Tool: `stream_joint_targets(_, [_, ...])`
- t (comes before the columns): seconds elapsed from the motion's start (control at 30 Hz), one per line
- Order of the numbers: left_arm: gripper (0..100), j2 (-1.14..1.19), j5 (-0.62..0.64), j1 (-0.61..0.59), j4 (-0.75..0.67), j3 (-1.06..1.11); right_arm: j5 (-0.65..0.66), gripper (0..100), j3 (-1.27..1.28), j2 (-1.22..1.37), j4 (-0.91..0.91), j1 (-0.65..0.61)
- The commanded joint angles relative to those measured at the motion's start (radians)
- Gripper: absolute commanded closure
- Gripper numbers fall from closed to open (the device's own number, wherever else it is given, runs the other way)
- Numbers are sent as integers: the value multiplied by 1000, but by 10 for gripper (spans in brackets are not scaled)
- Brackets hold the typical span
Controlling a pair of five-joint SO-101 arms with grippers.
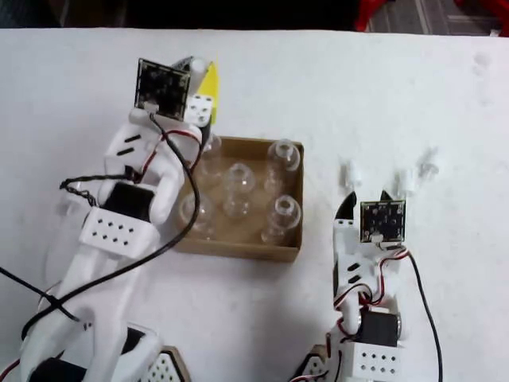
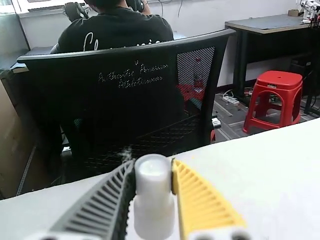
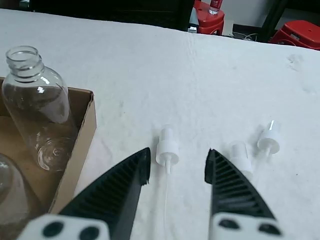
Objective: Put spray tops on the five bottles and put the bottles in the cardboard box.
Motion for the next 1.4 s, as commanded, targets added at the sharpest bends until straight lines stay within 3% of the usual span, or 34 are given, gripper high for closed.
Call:
stream_joint_targets(0.0, [976,-5,5,15,-21,17,11,840,9,-4,-7,1])
stream_joint_targets(0.23, [976,-5,138,-25,-21,46,11,840,9,-4,-7,1])
stream_joint_targets(1.37, [976,-2,141,-16,-21,181,12,840,9,-4,-7,1])
